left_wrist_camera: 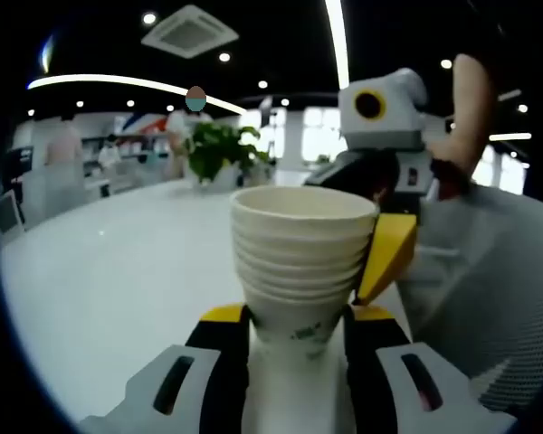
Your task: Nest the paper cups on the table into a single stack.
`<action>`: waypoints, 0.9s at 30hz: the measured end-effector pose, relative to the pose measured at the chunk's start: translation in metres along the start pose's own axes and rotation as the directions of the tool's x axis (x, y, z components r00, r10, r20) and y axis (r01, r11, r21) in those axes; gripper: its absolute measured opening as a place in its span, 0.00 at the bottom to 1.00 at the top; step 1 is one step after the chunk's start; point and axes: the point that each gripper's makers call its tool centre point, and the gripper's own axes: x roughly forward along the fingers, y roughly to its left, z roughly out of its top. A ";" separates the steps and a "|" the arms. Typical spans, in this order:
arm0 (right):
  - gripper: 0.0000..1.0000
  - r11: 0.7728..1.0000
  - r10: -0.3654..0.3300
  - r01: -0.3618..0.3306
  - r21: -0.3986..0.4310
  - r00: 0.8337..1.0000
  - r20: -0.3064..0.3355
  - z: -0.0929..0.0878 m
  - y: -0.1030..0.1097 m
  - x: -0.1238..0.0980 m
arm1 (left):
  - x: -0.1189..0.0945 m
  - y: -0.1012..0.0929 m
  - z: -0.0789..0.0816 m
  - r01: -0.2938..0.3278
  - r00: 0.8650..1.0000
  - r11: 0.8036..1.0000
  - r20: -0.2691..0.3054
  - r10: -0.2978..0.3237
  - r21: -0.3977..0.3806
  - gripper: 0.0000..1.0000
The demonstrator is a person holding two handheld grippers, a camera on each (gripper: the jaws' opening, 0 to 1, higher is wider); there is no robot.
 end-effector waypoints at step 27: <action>0.46 0.994 -0.002 0.014 -0.111 0.995 0.104 0.095 -0.116 0.019 | 0.030 0.121 0.085 -0.062 0.998 0.995 -0.025 0.064 0.076 0.40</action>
